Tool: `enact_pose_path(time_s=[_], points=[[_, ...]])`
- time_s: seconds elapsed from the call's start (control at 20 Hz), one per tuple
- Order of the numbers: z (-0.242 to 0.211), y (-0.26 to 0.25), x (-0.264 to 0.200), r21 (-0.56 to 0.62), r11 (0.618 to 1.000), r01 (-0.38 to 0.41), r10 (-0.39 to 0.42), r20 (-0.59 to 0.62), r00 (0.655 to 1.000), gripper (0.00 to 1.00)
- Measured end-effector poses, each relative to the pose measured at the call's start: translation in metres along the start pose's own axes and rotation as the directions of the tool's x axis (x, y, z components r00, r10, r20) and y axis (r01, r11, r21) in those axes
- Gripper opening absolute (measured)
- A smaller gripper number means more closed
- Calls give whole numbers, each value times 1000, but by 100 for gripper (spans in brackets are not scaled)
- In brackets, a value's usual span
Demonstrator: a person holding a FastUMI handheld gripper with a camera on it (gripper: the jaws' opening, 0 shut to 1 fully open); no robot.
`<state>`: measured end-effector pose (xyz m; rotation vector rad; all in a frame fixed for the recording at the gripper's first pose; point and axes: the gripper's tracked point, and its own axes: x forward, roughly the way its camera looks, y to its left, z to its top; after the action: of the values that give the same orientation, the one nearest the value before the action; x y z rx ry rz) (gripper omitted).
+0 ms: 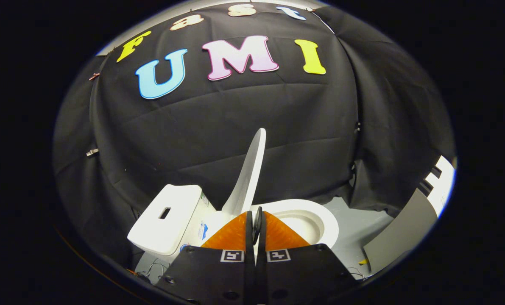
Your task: Open the toilet lid.
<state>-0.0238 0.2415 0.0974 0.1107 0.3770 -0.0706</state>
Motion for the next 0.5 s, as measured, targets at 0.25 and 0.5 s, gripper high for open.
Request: enact_pose_path(time_s=[0.25, 0.5], points=[[2, 37, -9, -79, 997, 24, -21, 47, 999, 5], [3, 78, -13, -121, 993, 15, -6, 73, 997, 5]])
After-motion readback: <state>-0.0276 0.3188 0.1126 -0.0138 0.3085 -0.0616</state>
